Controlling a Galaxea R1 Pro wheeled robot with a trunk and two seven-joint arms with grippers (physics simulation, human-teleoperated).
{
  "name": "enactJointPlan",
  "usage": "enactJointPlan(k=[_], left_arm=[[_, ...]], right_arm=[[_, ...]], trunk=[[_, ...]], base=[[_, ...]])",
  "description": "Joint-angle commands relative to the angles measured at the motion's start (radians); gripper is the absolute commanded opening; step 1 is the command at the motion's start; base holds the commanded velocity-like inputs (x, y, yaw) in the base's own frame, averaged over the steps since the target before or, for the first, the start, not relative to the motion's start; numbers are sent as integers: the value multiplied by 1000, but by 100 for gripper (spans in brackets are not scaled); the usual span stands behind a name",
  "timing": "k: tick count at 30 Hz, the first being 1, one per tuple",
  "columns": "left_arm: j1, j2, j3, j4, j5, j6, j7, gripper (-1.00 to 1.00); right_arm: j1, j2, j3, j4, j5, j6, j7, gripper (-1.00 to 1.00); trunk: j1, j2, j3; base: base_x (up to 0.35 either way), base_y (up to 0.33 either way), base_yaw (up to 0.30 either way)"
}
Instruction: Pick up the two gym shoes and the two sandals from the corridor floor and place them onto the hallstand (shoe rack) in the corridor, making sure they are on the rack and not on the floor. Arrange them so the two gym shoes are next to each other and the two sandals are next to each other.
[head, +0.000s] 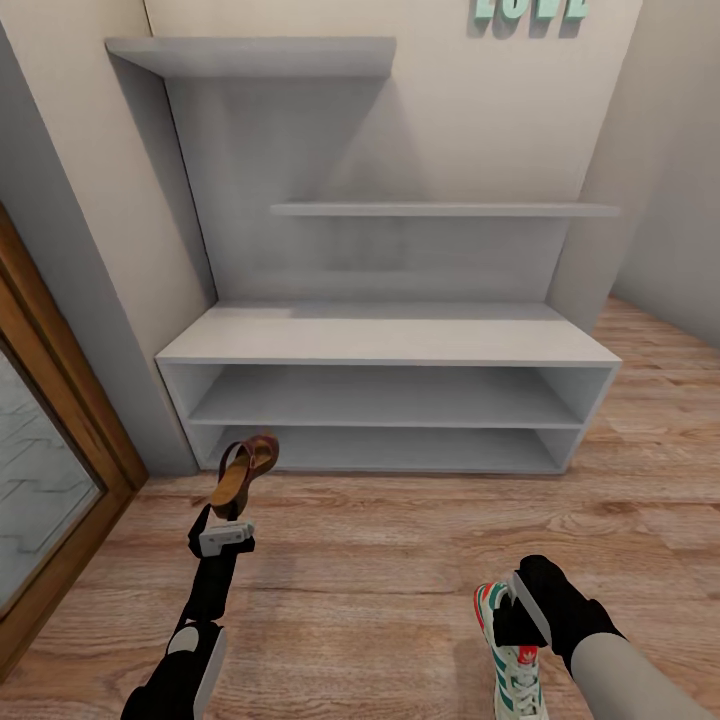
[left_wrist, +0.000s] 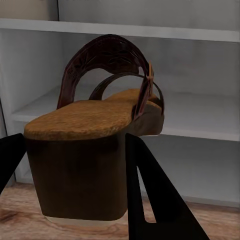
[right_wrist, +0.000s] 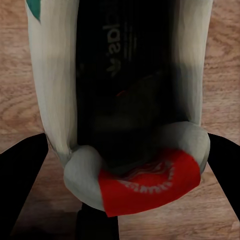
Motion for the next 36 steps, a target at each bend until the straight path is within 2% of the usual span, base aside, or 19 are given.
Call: enactJointPlan(k=[1, 18, 28, 36], left_arm=[[0, 0, 0, 0, 0, 0, 0, -100], [0, 0, 0, 0, 0, -1, 0, -100], [0, 0, -1, 0, 0, 0, 0, -100], [0, 0, 0, 0, 0, -1, 0, -100]], right_arm=[[0, 0, 0, 0, 0, 0, 0, -100], [0, 0, 0, 0, 0, -1, 0, -100], [0, 0, 0, 0, 0, -2, 0, -100], [0, 0, 0, 0, 0, -2, 0, -100]], trunk=[[0, 0, 0], [0, 0, 0], [-8, 9, 38], [-8, 9, 38]], base=[[0, 0, 0], [0, 0, 0], [0, 0, 0], [0, 0, 0]])
